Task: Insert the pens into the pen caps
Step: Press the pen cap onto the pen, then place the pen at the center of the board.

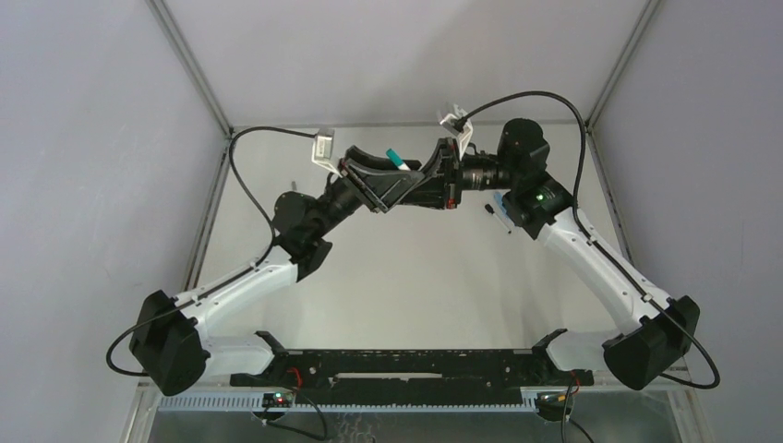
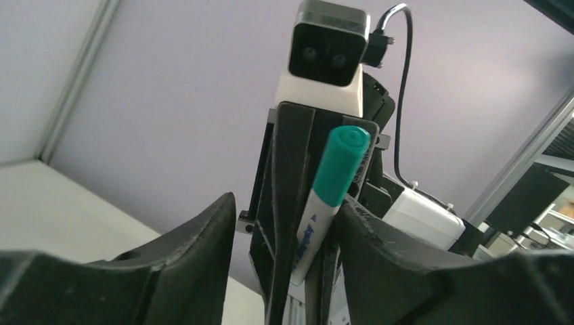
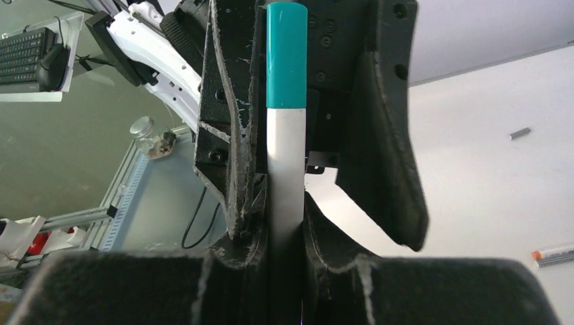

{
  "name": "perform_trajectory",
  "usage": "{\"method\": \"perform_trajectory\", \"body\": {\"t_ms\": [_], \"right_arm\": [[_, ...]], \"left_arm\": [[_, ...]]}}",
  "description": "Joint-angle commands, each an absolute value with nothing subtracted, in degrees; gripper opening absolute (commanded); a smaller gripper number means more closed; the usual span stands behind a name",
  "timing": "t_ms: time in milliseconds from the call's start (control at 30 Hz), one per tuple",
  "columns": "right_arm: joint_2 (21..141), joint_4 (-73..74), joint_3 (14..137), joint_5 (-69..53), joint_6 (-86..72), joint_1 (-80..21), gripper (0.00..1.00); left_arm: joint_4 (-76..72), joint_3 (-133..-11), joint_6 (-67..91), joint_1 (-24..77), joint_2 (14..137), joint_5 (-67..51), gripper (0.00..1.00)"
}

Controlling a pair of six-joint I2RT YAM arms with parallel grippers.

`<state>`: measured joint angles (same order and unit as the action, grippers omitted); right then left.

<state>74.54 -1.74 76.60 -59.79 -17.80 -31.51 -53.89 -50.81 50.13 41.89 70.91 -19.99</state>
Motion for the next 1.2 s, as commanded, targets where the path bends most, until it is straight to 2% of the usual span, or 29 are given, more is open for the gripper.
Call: {"method": "perform_trajectory", "body": {"t_ms": [0, 233, 400, 500, 800, 1000, 1167], "right_arm": [[69.8, -7.7, 74.0, -58.0, -16.8, -31.1, 0.0], [66.0, -6.3, 67.0, -60.2, -13.7, -28.3, 0.0], [63.8, -2.7, 62.9, -60.0, -9.5, -25.7, 0.0], [62.6, 2.1, 60.5, -58.4, -5.0, -23.8, 0.0], [61.5, 12.3, 52.7, -50.2, 4.8, -15.0, 0.0], [66.8, 20.5, 52.3, -45.9, 11.5, -10.0, 0.02], [71.6, 22.4, 52.0, -36.1, 15.9, -9.4, 0.03]], "left_arm": [[-49.0, -47.2, 51.8, 41.4, 70.3, -26.3, 0.63], [-55.6, -40.7, 47.8, 40.6, 66.0, -27.2, 0.7], [-59.6, -35.9, 43.0, 40.5, 61.6, -23.3, 0.81], [-59.6, -33.4, 40.5, 40.2, 59.2, -20.6, 0.84], [-57.8, -28.6, 39.6, 38.0, 57.2, -17.2, 0.84], [-58.0, -28.2, 40.3, 37.5, 59.3, -16.7, 0.84], [-58.3, -28.2, 40.9, 37.2, 61.0, -16.7, 0.84]]}}
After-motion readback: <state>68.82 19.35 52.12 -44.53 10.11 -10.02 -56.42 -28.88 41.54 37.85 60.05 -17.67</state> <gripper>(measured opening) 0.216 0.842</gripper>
